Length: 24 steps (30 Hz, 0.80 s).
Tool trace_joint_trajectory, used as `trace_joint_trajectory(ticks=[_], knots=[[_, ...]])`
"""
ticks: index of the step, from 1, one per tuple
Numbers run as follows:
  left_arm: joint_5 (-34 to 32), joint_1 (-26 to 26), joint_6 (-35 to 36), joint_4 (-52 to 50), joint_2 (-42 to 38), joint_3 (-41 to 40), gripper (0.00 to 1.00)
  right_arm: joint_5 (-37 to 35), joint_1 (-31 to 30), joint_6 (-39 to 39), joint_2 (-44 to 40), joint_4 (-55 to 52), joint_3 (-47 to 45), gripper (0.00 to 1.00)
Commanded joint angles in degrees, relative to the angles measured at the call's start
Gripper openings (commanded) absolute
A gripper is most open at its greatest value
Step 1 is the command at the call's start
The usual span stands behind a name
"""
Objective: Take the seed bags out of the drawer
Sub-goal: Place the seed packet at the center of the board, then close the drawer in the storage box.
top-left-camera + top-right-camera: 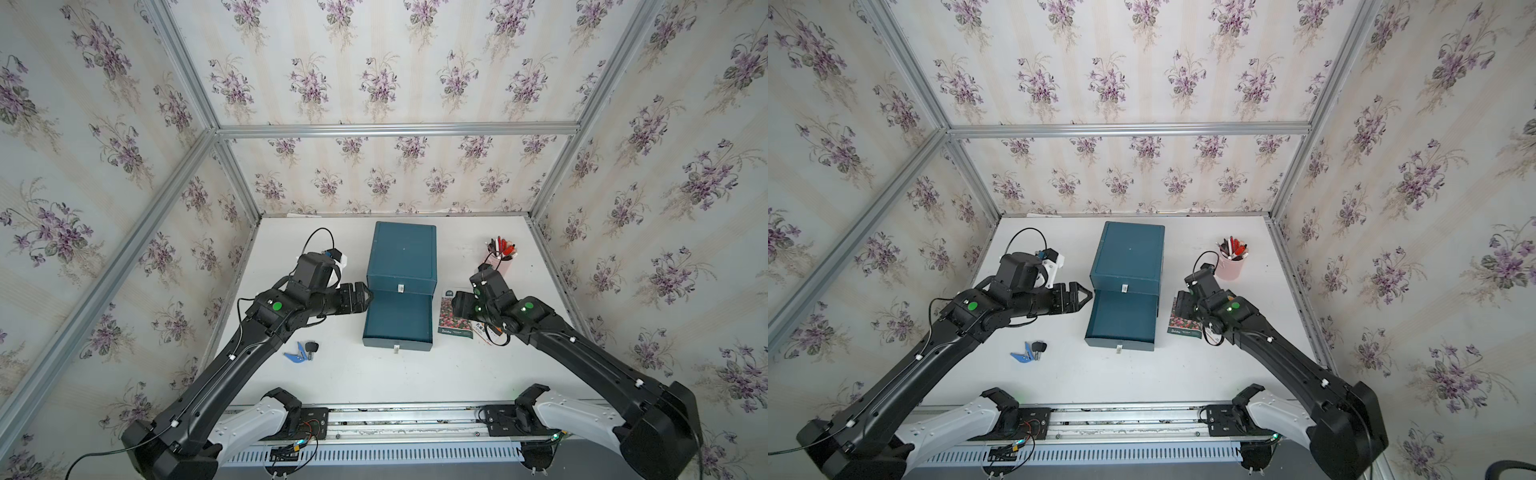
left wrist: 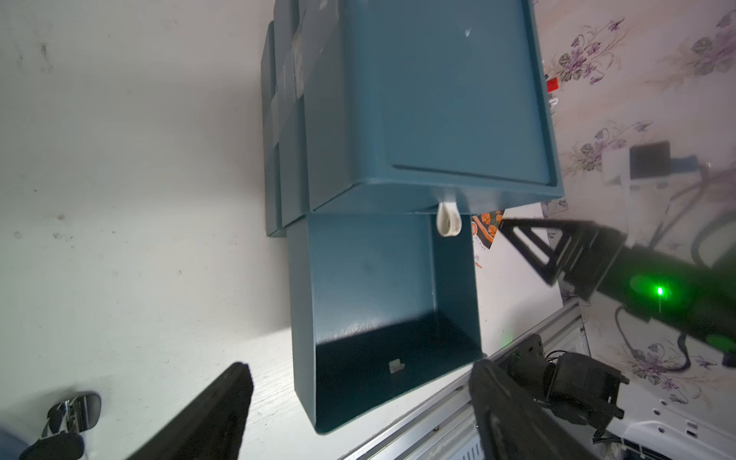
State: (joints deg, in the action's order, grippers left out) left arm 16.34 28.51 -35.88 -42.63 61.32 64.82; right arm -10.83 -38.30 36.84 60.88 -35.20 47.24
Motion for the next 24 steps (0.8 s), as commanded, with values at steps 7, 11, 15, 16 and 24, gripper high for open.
trace_joint_trajectory(ticks=[7,11,15,16,24], knots=[[1.10,-4.67,3.25,3.55,11.42,12.15,0.91,-17.03,-39.32,19.13,-18.41,5.26,-5.51,0.68],[3.60,-5.83,3.62,4.42,17.07,14.44,0.89,-18.55,-53.84,16.21,-11.03,14.89,-7.80,0.65],[7.48,-5.99,4.41,5.22,22.90,16.38,0.86,-15.51,-54.62,17.84,-1.49,19.80,-9.36,0.65],[8.15,-5.97,4.63,4.89,23.89,17.01,0.85,-16.32,-54.53,18.55,-0.32,21.54,-10.15,0.65],[8.47,-5.33,4.53,4.46,25.48,14.15,0.75,-21.11,-48.69,20.02,4.92,29.44,-12.26,0.44]])
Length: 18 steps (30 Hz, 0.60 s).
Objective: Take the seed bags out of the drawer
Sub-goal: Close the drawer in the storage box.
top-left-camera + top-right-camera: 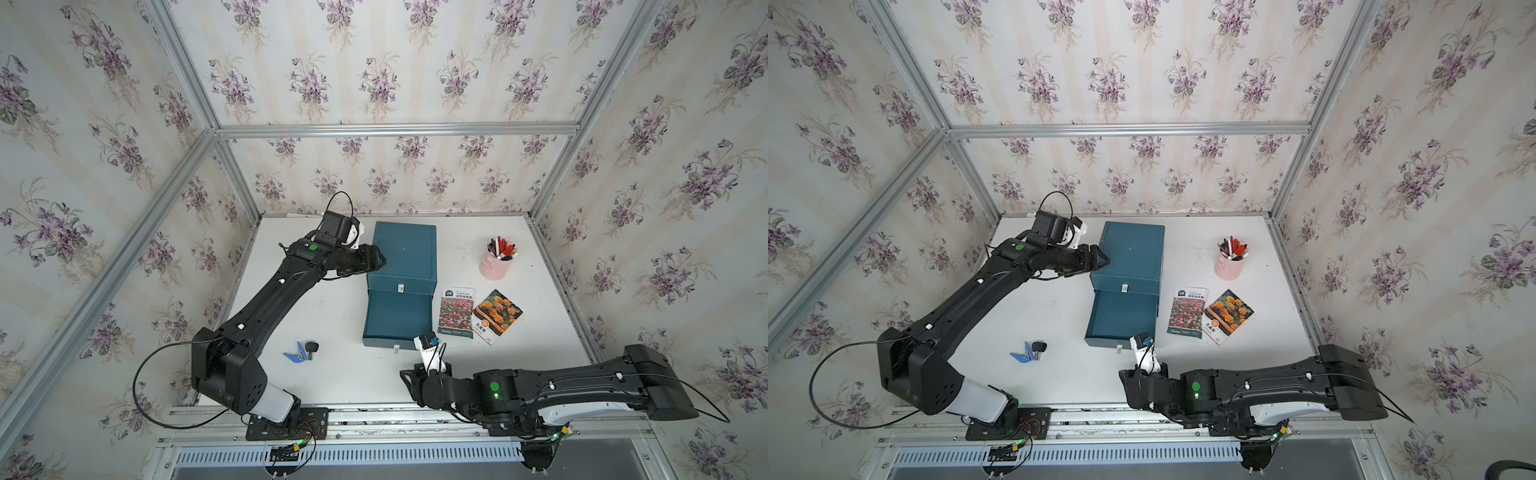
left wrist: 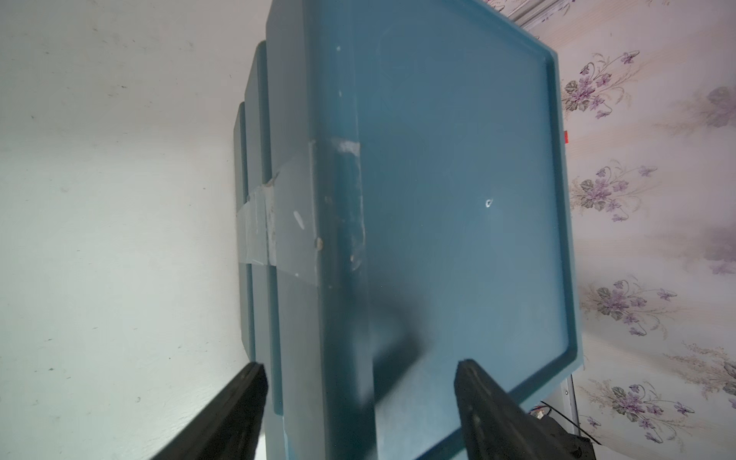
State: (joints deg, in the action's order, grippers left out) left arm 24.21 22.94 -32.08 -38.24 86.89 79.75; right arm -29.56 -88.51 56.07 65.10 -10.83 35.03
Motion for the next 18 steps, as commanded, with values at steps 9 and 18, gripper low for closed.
trace_joint_trajectory(ticks=[9,18], knots=[[-1.24,1.03,0.57,-1.39,-7.07,-7.81,0.67,-4.49,8.38,-0.04,-0.28,9.47,-1.79,0.25],[0.89,1.57,0.06,-1.76,-10.03,-8.55,0.63,-3.45,14.74,-3.65,1.66,15.03,-2.02,0.17]])
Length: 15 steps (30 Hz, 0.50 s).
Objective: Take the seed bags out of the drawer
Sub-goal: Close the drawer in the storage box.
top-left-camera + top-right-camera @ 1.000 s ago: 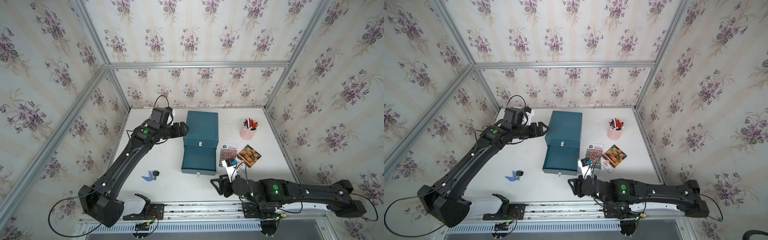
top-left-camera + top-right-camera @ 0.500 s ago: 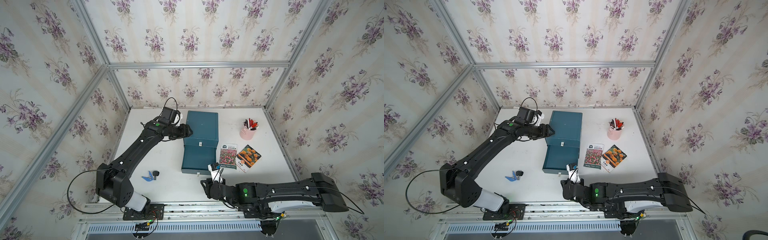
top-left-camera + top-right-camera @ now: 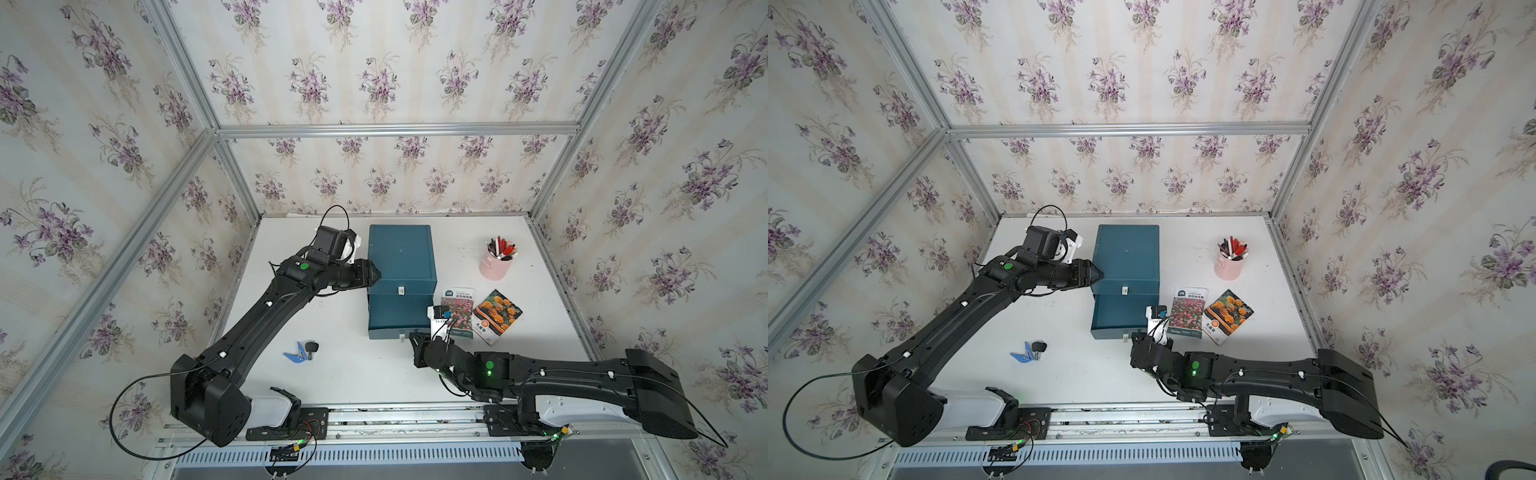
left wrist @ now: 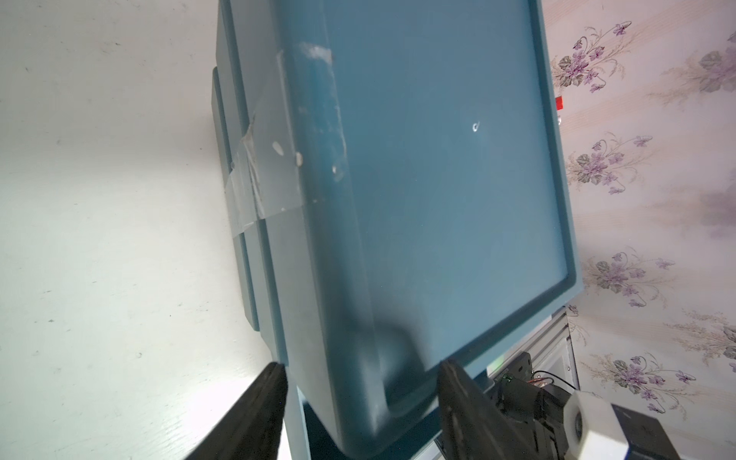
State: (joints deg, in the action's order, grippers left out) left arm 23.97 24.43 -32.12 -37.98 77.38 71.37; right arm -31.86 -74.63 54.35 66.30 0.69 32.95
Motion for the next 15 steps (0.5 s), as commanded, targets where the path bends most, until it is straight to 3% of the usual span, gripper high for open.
trace_joint_trajectory(ticks=[1,8,15], knots=[[1.48,0.04,0.02,-1.95,-0.58,-0.22,0.63,-1.36,1.43,-2.76,0.85,4.66,-0.05,0.17],[0.99,0.21,-0.23,-2.25,-2.17,-1.55,0.59,2.55,8.79,-9.76,5.31,14.67,-0.07,0.14],[0.82,0.22,0.54,-3.06,-2.68,-2.31,0.59,-0.76,11.22,-16.30,12.73,24.87,0.62,0.12]])
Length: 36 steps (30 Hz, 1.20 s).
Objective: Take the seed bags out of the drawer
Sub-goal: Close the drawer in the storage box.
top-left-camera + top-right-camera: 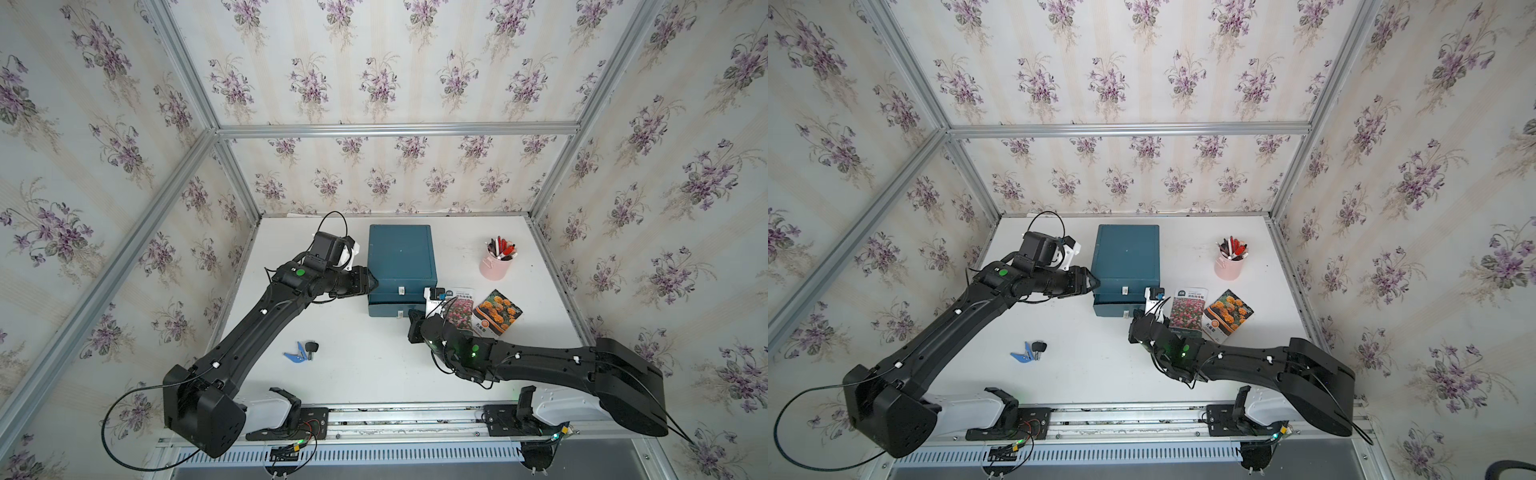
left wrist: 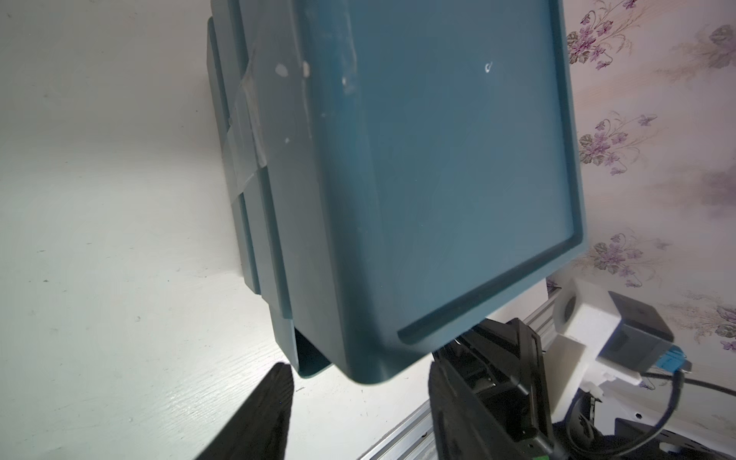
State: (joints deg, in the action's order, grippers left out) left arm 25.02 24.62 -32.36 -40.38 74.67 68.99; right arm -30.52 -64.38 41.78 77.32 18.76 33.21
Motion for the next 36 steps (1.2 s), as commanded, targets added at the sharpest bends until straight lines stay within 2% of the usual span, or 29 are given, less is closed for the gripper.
trace_joint_trajectory(ticks=[1,6,11,14,21,26,28,31,36], knots=[[-0.15,0.04,0.84,-0.65,0.14,0.07,0.58,-2.42,1.55,-3.79,2.58,7.88,0.27,0.11],[0.12,-0.03,1.23,-0.93,0.11,0.84,0.60,-3.51,3.36,-3.11,3.98,11.67,-0.52,0.13],[-1.43,-0.17,1.86,-0.45,1.05,6.71,0.81,-2.54,3.60,-3.00,4.15,11.36,-0.01,0.18],[-3.65,-0.28,1.99,1.29,3.16,10.36,0.86,-2.13,3.61,-2.20,4.33,10.36,0.01,0.19],[-7.59,-0.24,2.96,1.45,12.35,12.50,0.77,-0.70,4.57,-0.57,3.98,11.58,-0.79,0.21],[-9.11,-0.25,3.34,1.53,11.80,8.89,0.72,-0.22,4.70,1.35,4.30,12.42,-0.90,0.18],[-9.19,-0.22,3.53,1.71,11.07,7.55,0.71,0.09,4.42,4.68,2.74,12.68,-2.41,0.16],[-9.36,-0.29,4.09,1.32,10.24,6.60,0.69,2.09,3.22,11.90,-0.70,16.39,-8.18,0.23],[-8.64,-0.31,4.32,1.24,9.75,6.89,0.68,9.20,2.07,22.55,0.55,27.54,-16.49,0.48]])
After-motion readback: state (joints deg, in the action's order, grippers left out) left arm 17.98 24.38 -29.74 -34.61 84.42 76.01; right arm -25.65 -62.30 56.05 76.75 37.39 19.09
